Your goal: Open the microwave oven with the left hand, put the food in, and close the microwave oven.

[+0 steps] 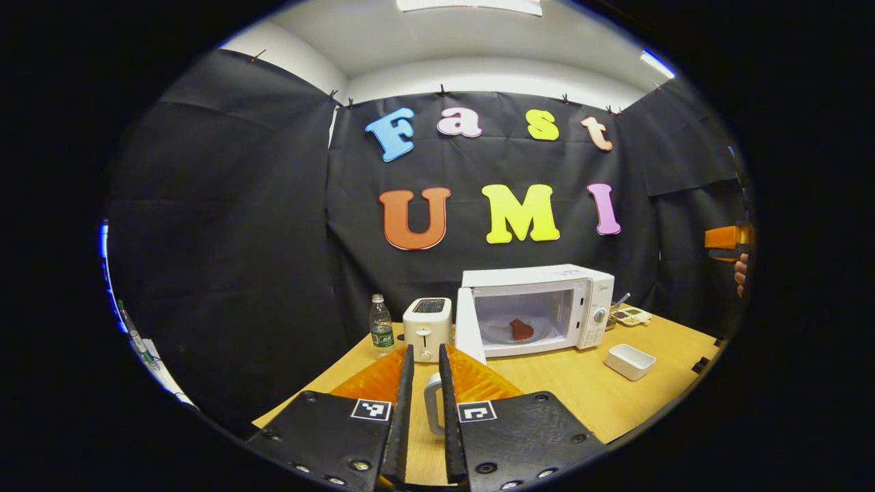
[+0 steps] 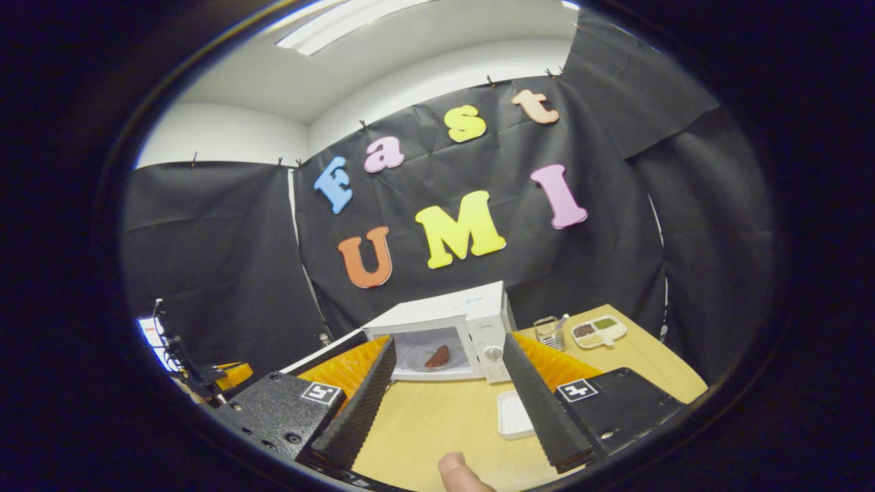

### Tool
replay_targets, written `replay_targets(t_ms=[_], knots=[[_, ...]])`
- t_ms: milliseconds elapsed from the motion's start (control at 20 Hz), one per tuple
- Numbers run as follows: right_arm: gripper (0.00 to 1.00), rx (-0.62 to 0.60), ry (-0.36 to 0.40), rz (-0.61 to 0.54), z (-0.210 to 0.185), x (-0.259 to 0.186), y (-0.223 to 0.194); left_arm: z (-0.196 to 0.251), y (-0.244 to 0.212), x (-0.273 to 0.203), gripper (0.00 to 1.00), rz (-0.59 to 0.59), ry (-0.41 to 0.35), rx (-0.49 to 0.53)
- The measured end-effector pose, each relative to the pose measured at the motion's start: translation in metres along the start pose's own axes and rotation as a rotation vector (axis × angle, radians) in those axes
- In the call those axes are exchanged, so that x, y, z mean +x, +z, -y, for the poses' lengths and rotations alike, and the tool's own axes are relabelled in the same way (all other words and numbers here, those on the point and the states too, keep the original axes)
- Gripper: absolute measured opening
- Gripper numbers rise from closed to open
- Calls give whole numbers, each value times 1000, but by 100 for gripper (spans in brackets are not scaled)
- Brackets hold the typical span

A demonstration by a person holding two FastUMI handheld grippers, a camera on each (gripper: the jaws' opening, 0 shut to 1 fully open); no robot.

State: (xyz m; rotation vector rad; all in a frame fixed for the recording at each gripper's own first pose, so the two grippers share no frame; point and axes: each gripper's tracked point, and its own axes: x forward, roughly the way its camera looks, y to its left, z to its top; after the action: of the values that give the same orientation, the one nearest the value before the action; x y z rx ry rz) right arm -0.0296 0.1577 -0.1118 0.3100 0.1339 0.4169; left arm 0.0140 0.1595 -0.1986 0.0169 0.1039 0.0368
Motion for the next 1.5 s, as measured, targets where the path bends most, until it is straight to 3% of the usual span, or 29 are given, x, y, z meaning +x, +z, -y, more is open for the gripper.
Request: replay_targets(t_ms=[50, 150, 350, 600, 850, 1100, 1500], knots=[[99, 3, -7, 7, 4, -9, 3, 6, 0, -2, 21, -5, -16, -2], [99, 6, -2, 12, 7, -26, 8, 9, -10, 4, 0, -12, -52, -26], [99, 0, -10, 14, 22, -44, 13, -9, -22, 29, 0, -8, -9, -2], [99, -2, -16, 15, 30, -50, 12, -35, -63, 68, 0, -33, 69, -51], [99, 9, -4, -5, 36, -46, 5, -36, -93, 90, 0, -75, 79, -120], [99, 32, -7, -24, 46, -44, 1, -15, -100, 90, 0, -85, 51, -128], [99, 38, -58, -46, 68, -46, -2, 46, -100, 97, 0, -87, -64, -116]])
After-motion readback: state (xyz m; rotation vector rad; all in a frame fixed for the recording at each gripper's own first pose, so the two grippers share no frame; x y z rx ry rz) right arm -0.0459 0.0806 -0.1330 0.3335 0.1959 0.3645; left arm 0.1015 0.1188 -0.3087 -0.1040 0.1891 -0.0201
